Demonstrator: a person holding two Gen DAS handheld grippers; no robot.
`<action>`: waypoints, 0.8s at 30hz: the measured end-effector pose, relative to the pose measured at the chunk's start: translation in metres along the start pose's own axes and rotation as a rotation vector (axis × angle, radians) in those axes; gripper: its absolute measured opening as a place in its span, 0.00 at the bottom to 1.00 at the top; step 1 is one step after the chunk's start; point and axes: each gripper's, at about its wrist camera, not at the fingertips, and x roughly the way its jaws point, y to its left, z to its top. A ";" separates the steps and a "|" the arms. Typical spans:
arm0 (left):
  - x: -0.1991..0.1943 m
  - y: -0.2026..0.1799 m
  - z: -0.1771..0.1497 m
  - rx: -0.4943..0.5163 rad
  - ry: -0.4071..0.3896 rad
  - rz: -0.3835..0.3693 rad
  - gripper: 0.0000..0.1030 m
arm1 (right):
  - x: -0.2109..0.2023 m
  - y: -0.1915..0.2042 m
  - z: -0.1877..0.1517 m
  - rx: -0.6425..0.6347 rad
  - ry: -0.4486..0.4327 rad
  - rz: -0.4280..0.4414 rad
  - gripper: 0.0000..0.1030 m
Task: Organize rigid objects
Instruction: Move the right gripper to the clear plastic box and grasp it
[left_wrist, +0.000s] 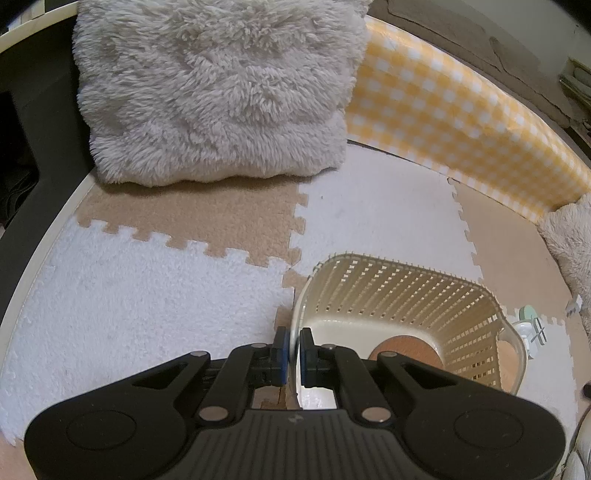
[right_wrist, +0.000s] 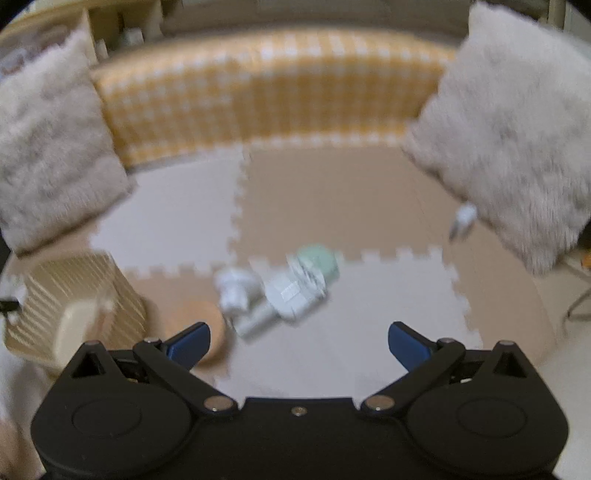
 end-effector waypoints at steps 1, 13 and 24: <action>0.000 0.000 0.000 0.000 0.000 0.000 0.06 | 0.007 -0.003 -0.003 -0.004 0.042 0.016 1.00; 0.001 -0.001 -0.001 0.005 0.002 0.002 0.06 | 0.056 -0.005 -0.033 -0.143 0.319 0.059 1.00; 0.001 -0.001 -0.001 0.009 0.005 0.004 0.06 | 0.067 -0.007 -0.040 -0.155 0.382 0.010 0.82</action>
